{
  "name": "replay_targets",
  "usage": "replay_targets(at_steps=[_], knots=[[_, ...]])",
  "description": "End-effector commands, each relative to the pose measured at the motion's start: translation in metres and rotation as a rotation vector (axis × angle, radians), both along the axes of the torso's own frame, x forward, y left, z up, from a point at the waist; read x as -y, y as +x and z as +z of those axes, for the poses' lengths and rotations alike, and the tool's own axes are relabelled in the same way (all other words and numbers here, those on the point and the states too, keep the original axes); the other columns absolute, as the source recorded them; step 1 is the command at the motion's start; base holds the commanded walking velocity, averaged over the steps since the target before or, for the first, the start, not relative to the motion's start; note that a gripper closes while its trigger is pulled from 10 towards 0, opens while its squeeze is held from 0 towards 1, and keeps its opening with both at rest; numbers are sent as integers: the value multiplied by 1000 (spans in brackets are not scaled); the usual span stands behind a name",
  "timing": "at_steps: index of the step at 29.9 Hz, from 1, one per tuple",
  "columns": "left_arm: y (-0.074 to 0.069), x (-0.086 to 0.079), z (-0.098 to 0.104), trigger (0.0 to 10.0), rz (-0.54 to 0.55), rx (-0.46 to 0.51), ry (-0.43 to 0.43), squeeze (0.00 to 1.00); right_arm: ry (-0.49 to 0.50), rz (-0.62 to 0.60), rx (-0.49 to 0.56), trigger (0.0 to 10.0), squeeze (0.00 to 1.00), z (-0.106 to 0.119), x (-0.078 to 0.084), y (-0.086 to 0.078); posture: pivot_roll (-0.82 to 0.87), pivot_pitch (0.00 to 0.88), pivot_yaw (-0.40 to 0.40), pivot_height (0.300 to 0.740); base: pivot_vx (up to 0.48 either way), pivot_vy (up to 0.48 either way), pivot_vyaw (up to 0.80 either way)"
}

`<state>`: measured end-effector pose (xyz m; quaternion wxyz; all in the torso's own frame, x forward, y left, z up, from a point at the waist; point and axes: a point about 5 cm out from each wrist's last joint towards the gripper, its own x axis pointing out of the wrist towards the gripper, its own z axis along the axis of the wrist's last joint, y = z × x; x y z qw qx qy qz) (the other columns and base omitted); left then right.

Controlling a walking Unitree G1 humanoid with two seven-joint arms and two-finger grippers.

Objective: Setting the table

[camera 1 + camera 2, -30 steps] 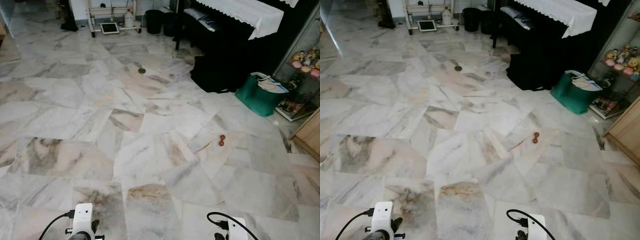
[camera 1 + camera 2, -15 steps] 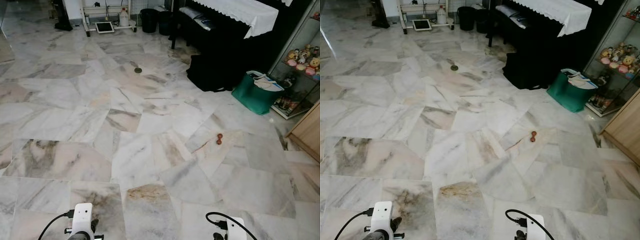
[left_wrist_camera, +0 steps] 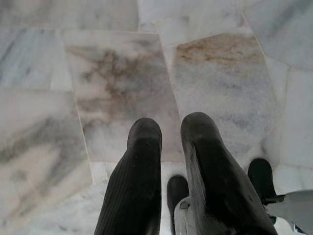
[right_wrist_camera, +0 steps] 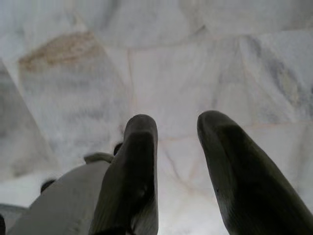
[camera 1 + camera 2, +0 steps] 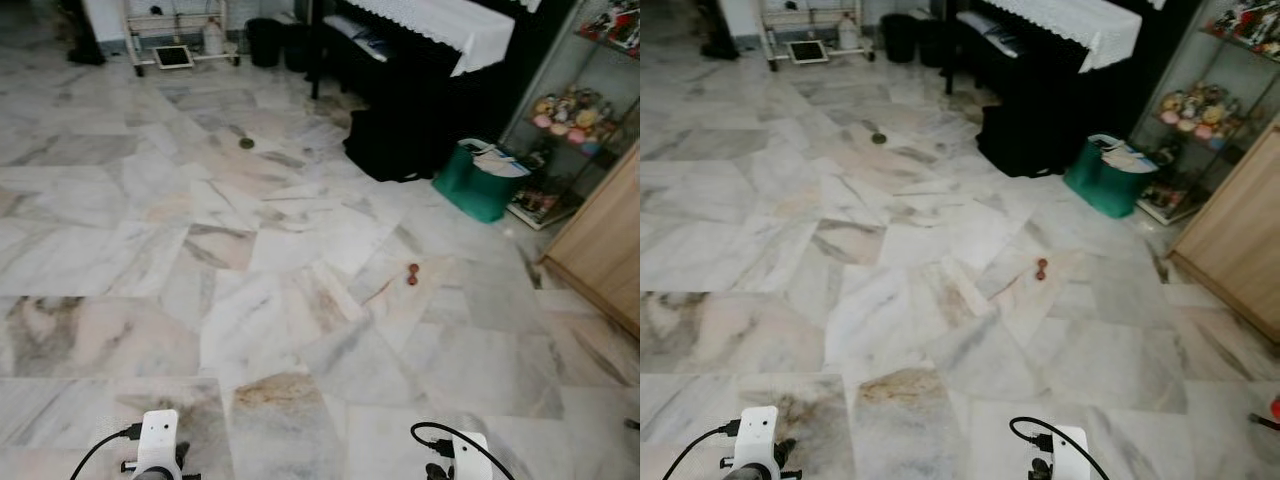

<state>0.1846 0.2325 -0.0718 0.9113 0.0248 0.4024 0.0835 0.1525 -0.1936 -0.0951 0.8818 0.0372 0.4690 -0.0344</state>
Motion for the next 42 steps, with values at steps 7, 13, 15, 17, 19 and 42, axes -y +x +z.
replay_targets(at_steps=[7, 13, 15, 17, 19, 42], knots=[[1, 3, 0, 10000, 13, 7, -14, 0, -10, 2, -10, 10000, 0, -1, 2, -3, 47, 0, -69, 740, 0, 0, -698], [4, 3, 1, 10000, 16, 21, -15, 0, -9, 0, -11, 10000, 0, -1, 2, -2, 48, 0, -69, 740, 0, 0, -698], [4, 2, 2, 10000, 18, 25, -16, 0, -9, 2, -11, 10000, 0, -1, 1, -2, 48, 0, -70, 740, 0, 0, -694], [4, 2, 2, 10000, 18, 26, -16, 0, -9, 3, -11, 10000, 0, -1, 1, -2, 48, 0, -70, 740, 0, 0, -694], [4, 2, 2, 10000, 20, 32, -18, 0, -8, 2, -11, 10000, 0, -1, 0, -2, 50, 0, -70, 740, 0, 0, -697], [11, 4, 5, 10000, 27, 56, -30, 0, -9, 10, -9, 10000, 0, -1, 0, -1, 50, 0, -68, 740, 0, 0, -696]])
